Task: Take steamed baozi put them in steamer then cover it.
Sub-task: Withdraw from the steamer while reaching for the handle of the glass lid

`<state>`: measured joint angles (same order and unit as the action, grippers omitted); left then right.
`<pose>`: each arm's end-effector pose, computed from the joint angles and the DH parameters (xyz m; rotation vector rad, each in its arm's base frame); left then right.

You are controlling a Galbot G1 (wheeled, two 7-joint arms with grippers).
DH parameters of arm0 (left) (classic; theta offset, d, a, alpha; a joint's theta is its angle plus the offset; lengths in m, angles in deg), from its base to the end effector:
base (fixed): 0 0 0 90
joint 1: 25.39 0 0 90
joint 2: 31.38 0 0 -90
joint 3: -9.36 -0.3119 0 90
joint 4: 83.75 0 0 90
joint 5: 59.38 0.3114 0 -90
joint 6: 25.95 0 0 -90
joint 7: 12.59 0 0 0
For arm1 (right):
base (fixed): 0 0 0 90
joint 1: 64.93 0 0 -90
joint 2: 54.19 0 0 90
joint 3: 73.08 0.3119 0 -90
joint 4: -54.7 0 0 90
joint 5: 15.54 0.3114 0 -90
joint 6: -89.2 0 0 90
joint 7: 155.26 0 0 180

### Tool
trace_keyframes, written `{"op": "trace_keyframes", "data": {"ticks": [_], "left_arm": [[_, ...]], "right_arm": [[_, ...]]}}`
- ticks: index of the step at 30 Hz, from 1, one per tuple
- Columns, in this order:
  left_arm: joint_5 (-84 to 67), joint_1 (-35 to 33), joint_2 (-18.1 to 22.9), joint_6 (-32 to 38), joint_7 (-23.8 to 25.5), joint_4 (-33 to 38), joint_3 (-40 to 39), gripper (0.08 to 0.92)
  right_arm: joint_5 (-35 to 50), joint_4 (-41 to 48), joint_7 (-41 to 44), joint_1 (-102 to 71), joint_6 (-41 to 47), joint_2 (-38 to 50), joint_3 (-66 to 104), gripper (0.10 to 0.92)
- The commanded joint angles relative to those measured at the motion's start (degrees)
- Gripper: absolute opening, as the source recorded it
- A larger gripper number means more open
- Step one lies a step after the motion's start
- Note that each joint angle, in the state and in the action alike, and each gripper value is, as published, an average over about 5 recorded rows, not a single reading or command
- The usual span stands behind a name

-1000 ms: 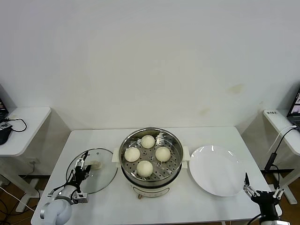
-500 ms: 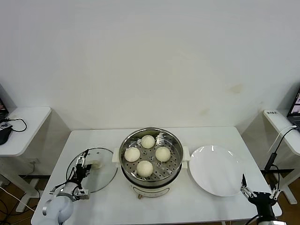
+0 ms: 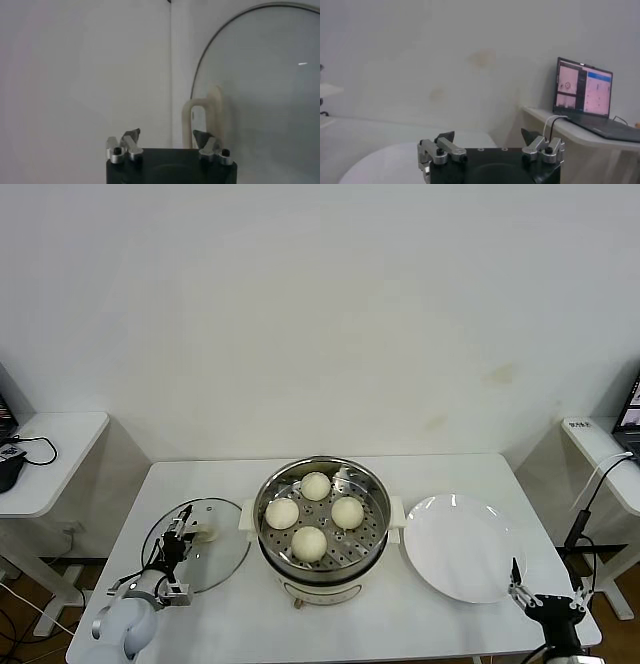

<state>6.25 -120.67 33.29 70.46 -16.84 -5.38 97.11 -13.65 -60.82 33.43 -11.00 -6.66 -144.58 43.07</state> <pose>0.2718 0.1495 -0.3704 -0.3017 -2.1278 -2.1369 0.0988 -0.1226 -0.2929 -0.3600 -3.0130 0.3170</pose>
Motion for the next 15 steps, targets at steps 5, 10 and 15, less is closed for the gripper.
{"op": "trace_keyframes", "data": {"ticks": [5,10,15], "left_arm": [[-0.3,0.4,0.5,0.1,0.1,-1.2,0.0,0.396],[0.7,0.0,1.4,0.1,-3.0,-1.5,1.1,0.249],[1.6,-2.2,2.2,0.1,-6.9,1.5,3.3,0.149]], "right_arm": [[-0.1,0.1,0.1,-0.1,-0.1,0.0,-0.2,0.823],[-0.1,0.0,0.1,-0.2,-0.2,0.0,-0.1,0.823],[-0.1,-0.1,0.2,-0.2,-0.2,0.0,-0.1,0.823]]}}
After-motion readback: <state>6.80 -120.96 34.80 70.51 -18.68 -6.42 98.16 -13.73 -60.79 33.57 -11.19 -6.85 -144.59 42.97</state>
